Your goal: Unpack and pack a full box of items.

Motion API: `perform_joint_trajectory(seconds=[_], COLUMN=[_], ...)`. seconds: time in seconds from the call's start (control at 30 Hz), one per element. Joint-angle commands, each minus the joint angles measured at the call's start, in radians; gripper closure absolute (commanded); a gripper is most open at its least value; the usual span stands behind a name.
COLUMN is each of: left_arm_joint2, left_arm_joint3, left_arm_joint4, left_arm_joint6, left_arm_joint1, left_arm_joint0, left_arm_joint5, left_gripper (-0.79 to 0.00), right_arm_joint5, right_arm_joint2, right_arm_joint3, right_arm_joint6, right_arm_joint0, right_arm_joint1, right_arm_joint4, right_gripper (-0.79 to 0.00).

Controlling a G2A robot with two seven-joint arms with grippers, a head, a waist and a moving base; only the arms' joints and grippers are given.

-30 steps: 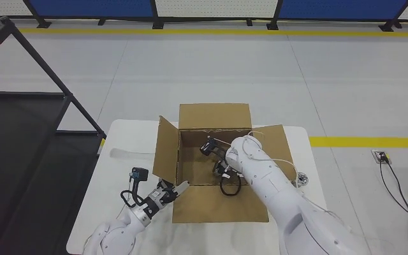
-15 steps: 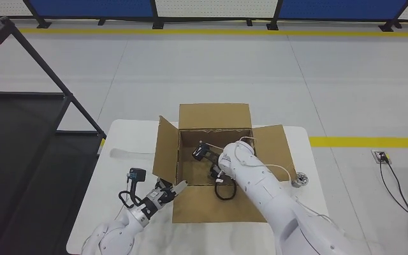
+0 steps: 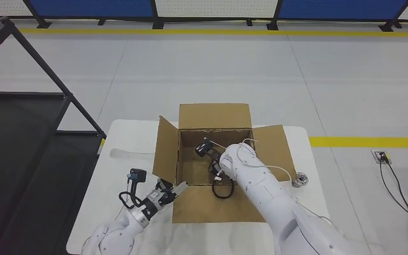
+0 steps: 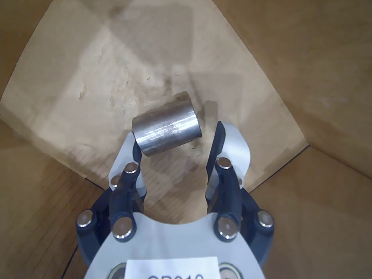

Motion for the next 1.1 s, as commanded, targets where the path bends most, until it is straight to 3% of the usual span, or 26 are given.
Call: perform_joint_trajectory(seconds=[0.0,0.03,0.13,0.43,1.03,1.07], left_arm_joint2=[0.001,0.001,0.002,-0.001,0.022,0.023], left_arm_joint3=[-0.001,-0.001,-0.002,-0.009,0.011,0.012], left_arm_joint4=[0.000,0.001,0.001,0.006,0.003,0.002], left_arm_joint6=[0.001,0.002,0.004,0.005,-0.004,-0.004], left_arm_joint1=[0.000,0.001,0.001,0.004,0.004,0.004], left_arm_joint0=[0.001,0.002,0.004,0.006,-0.025,-0.026], left_arm_joint5=[0.000,0.000,0.001,0.002,0.006,0.005], left_gripper=[-0.785,-0.785,-0.785,-0.785,-0.785,-0.785], right_arm_joint5=[-0.004,-0.006,-0.013,-0.032,-0.179,-0.175], right_arm_joint2=[0.004,0.006,0.010,0.023,0.023,0.023], right_arm_joint3=[0.005,0.006,0.008,0.016,-0.012,-0.021], right_arm_joint6=[-0.009,-0.012,-0.021,-0.033,-0.005,0.001], right_arm_joint0=[0.001,0.002,0.002,0.010,0.020,0.018], right_arm_joint1=[0.003,0.005,0.009,0.025,0.078,0.079], right_arm_joint4=[0.001,0.003,0.004,0.002,-0.055,-0.057], right_gripper=[-0.339,-0.329,-0.182,-0.006,0.000,-0.071])
